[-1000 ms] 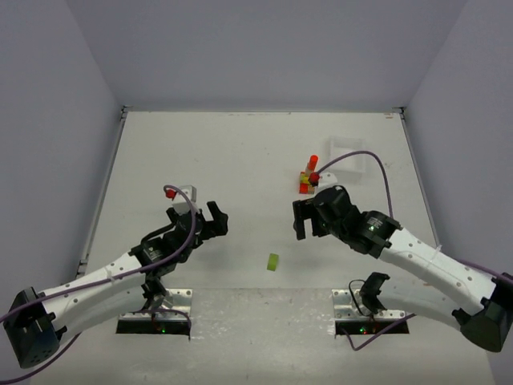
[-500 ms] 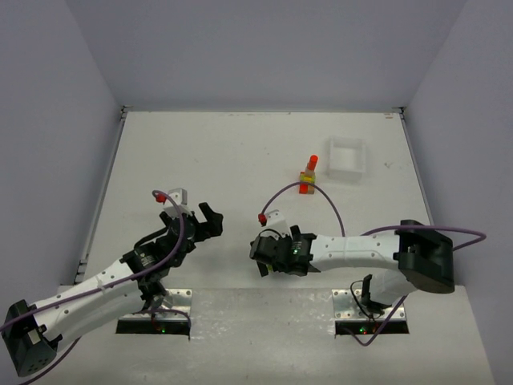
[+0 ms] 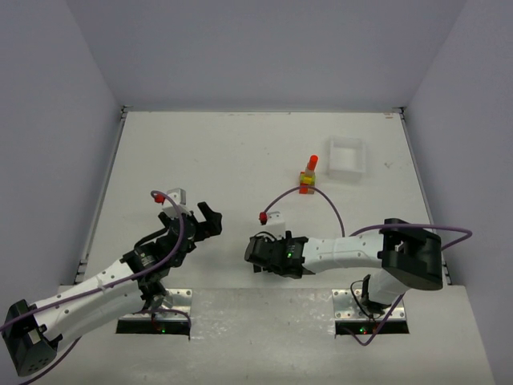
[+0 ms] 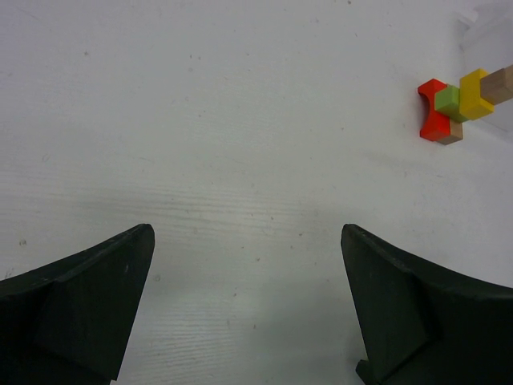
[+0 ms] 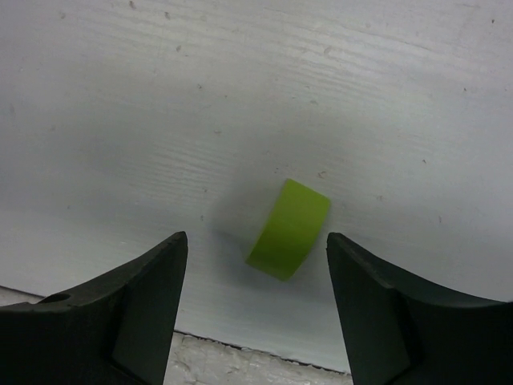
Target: Build the wood block tower
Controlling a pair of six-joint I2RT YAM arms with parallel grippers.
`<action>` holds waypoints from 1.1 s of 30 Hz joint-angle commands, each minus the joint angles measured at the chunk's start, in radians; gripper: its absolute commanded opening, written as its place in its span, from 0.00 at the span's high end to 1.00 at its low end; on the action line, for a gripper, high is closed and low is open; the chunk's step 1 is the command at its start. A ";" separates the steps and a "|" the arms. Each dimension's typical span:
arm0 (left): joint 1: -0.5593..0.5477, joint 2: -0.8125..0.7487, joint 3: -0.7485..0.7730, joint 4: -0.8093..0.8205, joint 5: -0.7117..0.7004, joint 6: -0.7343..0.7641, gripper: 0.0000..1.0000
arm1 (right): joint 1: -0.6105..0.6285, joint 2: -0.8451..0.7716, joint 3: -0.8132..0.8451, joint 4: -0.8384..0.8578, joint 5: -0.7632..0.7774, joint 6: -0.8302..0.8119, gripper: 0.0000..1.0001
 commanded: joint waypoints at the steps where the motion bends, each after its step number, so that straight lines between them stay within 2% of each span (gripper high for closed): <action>1: -0.002 0.003 0.000 0.010 -0.020 -0.006 0.00 | 0.009 0.004 -0.026 0.006 0.035 0.080 0.32; 7: -0.002 0.016 0.005 0.010 -0.023 -0.007 0.00 | 0.007 0.007 -0.056 -0.006 0.015 0.109 0.36; 13: -0.002 0.026 0.007 0.013 -0.022 -0.004 0.00 | 0.009 0.012 -0.068 0.032 0.026 0.080 0.60; 16: -0.002 0.027 0.007 0.013 -0.022 -0.005 0.00 | 0.009 0.017 -0.059 0.025 0.035 0.067 0.62; 22: -0.002 0.026 0.005 0.012 -0.020 -0.005 0.00 | 0.007 0.013 -0.055 0.034 0.066 0.013 0.71; 27: -0.002 0.027 0.007 0.009 -0.022 -0.004 0.00 | 0.006 -0.029 -0.062 0.032 0.103 -0.076 0.76; 31: -0.002 0.017 0.008 0.010 -0.018 0.000 0.00 | -0.018 -0.108 -0.044 0.038 0.146 -0.237 0.80; 33: -0.002 0.006 0.007 0.003 -0.021 -0.001 0.00 | -0.080 -0.159 -0.040 0.056 0.138 -0.332 0.80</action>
